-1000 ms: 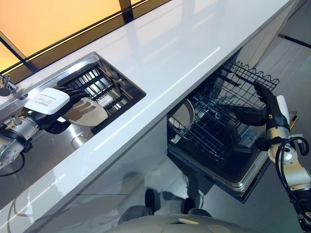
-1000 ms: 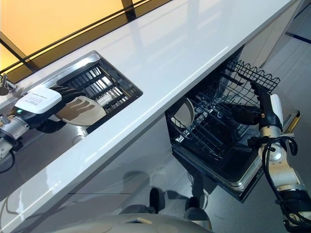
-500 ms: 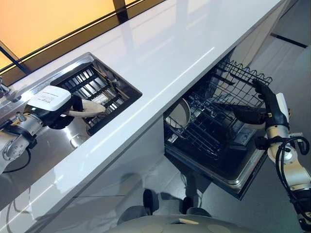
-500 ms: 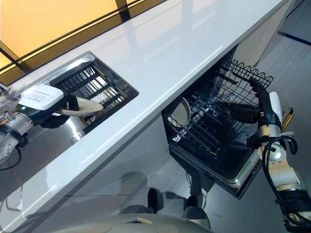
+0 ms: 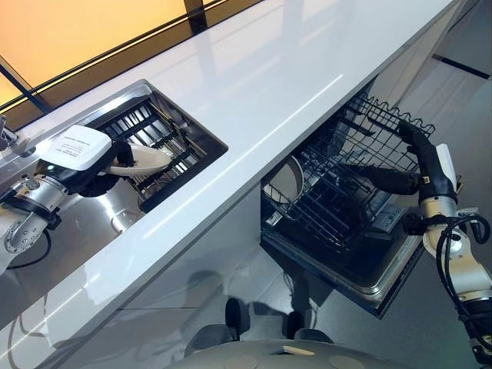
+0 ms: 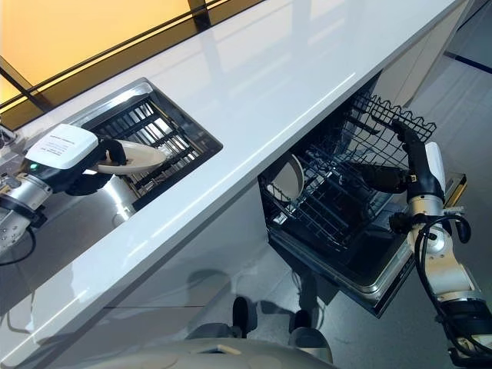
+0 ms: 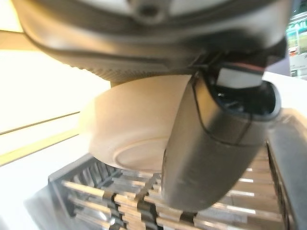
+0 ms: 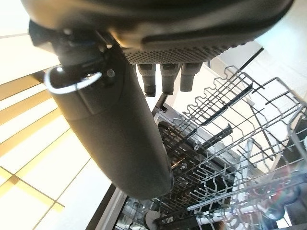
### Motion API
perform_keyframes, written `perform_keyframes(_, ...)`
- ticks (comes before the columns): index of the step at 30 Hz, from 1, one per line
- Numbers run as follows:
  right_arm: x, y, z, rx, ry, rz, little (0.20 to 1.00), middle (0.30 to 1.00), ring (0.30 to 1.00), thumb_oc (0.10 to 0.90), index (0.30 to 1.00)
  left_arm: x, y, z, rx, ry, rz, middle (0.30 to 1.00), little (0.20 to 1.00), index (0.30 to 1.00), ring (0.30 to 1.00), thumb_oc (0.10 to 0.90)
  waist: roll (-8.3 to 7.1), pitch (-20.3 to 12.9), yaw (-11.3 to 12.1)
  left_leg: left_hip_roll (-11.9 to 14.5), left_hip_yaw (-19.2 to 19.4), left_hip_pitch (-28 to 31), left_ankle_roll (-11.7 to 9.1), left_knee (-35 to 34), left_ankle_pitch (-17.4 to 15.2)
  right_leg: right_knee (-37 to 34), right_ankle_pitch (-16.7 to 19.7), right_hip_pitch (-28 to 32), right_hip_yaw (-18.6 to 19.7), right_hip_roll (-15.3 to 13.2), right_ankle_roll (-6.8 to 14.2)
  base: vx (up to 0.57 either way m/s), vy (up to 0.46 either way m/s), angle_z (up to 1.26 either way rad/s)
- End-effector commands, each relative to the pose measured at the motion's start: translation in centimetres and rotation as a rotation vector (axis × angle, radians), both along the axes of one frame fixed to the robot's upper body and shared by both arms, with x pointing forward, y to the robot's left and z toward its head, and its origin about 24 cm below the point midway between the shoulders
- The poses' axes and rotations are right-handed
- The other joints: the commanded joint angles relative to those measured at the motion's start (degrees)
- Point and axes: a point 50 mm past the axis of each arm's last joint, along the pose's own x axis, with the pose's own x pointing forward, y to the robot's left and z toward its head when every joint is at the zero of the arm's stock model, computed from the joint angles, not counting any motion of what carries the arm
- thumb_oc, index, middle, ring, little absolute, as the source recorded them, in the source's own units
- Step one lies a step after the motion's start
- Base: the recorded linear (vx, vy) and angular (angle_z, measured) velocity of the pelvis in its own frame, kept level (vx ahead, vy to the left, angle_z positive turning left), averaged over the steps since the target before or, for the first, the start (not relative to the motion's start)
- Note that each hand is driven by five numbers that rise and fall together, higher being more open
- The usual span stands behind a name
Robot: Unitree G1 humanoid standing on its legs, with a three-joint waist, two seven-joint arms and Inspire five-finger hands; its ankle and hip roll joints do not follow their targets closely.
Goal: Pick up plates and place into dishwasher.
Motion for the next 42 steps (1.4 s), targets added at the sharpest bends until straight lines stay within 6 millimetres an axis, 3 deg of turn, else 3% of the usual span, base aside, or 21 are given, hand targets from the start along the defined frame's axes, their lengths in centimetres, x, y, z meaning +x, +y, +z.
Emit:
perform_keyframes(1,0.9,2.0,8.4,-0.097,-0.346,0.161,0.9,0.9,0.9,0.8,0.9,0.2,0.7,11.6,-0.105,-0.406,0.027,0.3,0.2,0.3,0.3,0.1,-1.58,-4.7,0.1,-2.8,1.0,4.1,-0.4,0.1,-6.9,0.2,2.5,-0.2,-0.5,-0.4,4.5,0.0,0.0,0.0)
perform_keyframes(5,1.1,2.2,8.4,-0.094,-0.348,0.159,0.9,0.9,0.9,0.8,0.9,0.0,0.3,12.3,-0.3,-0.39,0.0,0.3,0.2,0.3,0.3,0.1,-1.54,-5.0,0.6,-2.9,0.3,4.2,-0.3,0.1,-6.9,0.2,2.2,0.1,-0.8,-0.3,4.3,-0.01,-0.023,0.05)
perform_keyframes(12,1.2,3.1,9.1,-0.029,-0.413,0.215,0.9,0.9,0.9,0.8,0.9,-0.7,-1.1,13.9,-0.448,-0.517,-0.145,0.3,0.2,0.3,0.3,0.1,-1.74,-5.4,0.9,-2.8,-0.2,3.9,-0.5,0.1,-6.1,0.2,2.6,0.0,-1.1,-0.2,3.9,-0.02,-0.014,0.03)
perform_keyframes(22,0.7,6.3,14.2,-0.048,-0.739,0.283,0.9,0.9,0.9,0.8,0.9,-0.7,-6.5,13.8,-0.912,-0.446,-0.544,0.3,0.2,0.3,0.3,0.1,-2.64,-6.1,0.7,-2.7,-0.7,4.1,-0.6,0.1,-6.4,0.2,2.3,0.2,-0.6,0.3,3.3,-0.01,-0.003,0.0)
perform_keyframes(25,0.1,7.9,15.9,0.098,-0.844,0.412,0.9,0.9,0.9,0.8,0.9,-0.4,-8.3,13.3,-1.027,-0.411,-0.657,0.3,0.2,0.3,0.3,0.1,-2.93,-6.3,0.4,-2.7,-0.6,4.3,-0.6,0.1,-6.5,0.2,2.2,0.3,-0.2,0.5,3.1,-0.02,-0.01,-0.05)
perform_keyframes(29,-0.2,9.5,16.6,0.298,-0.89,0.592,0.9,0.9,0.9,0.8,0.9,0.4,-10.3,12.7,-1.086,-0.338,-0.753,0.3,0.2,0.3,0.3,0.1,-3.1,-6.6,-0.2,-2.7,-0.4,4.5,-0.5,0.1,-6.6,0.2,2.3,0.3,0.4,0.6,2.9,0.0,0.001,-0.02)
perform_keyframes(32,-0.3,10.8,17.1,0.335,-0.932,0.653,0.9,0.9,0.9,0.8,0.9,1.2,-11.8,12.7,-1.132,-0.273,-0.802,0.3,0.2,0.3,0.3,0.1,-3.06,-6.8,-0.6,-2.6,-0.2,4.5,-0.5,0.1,-6.6,0.2,2.4,0.3,0.7,0.7,2.9,0.0,0.0,0.0)
perform_keyframes(39,0.2,13.2,17.2,0.461,-0.864,0.896,0.9,0.9,0.9,0.8,0.9,2.7,-14.5,12.2,-1.202,-0.1,-0.894,0.3,0.2,0.3,0.3,0.1,-3.2,-7.2,-1.6,-2.5,0.8,5.1,-0.3,0.1,-6.9,0.2,2.5,0.4,1.8,1.0,2.7,0.0,-0.005,-0.11)
perform_keyframes(42,0.9,14.5,16.9,0.531,-0.742,1.044,0.9,0.9,0.9,0.8,0.9,3.2,-15.7,12.0,-1.181,-0.031,-0.929,0.3,0.2,0.3,0.3,0.1,-3.22,-7.5,-1.8,-2.4,1.4,5.2,-0.3,0.1,-6.9,0.2,2.6,0.4,2.0,1.1,2.6,0.0,0.003,-0.06)
